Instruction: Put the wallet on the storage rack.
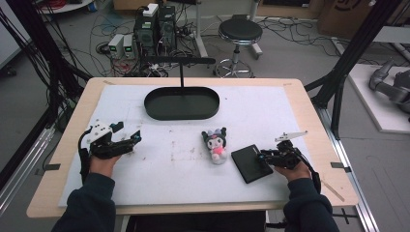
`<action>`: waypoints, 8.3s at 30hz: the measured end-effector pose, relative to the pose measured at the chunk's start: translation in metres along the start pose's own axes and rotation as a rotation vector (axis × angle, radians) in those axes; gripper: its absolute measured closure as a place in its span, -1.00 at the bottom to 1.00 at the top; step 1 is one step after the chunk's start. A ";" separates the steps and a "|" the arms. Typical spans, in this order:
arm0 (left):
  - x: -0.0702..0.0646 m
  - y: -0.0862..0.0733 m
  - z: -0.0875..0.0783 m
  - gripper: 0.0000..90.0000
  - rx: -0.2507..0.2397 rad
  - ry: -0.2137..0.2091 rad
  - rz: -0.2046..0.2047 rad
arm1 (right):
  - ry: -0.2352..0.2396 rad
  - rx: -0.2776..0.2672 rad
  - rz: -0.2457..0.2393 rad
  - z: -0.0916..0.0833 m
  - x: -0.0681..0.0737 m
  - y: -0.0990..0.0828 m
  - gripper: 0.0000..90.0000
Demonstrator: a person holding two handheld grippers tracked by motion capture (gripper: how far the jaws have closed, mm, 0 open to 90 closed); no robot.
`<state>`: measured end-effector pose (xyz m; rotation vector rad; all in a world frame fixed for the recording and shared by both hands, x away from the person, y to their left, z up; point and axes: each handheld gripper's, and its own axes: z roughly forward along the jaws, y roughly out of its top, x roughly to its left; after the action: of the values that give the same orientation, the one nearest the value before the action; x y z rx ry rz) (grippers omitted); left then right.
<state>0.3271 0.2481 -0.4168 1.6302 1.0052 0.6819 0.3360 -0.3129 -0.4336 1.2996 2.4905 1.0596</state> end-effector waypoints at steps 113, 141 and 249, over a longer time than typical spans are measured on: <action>0.001 -0.002 -0.008 -0.43 -0.002 0.011 0.023 | -0.249 -0.328 -0.118 -0.038 0.036 0.043 0.76; 0.008 -0.005 -0.010 -0.43 -0.007 0.009 0.015 | -0.098 -0.363 -0.281 0.046 0.070 0.200 0.76; 0.015 -0.008 -0.009 -0.61 -0.022 0.005 -0.048 | -0.180 -0.159 -0.058 0.075 0.016 0.182 -0.44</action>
<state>0.3244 0.2660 -0.4222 1.5814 1.0335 0.6631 0.4790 -0.1928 -0.3688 1.2125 2.2494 1.0528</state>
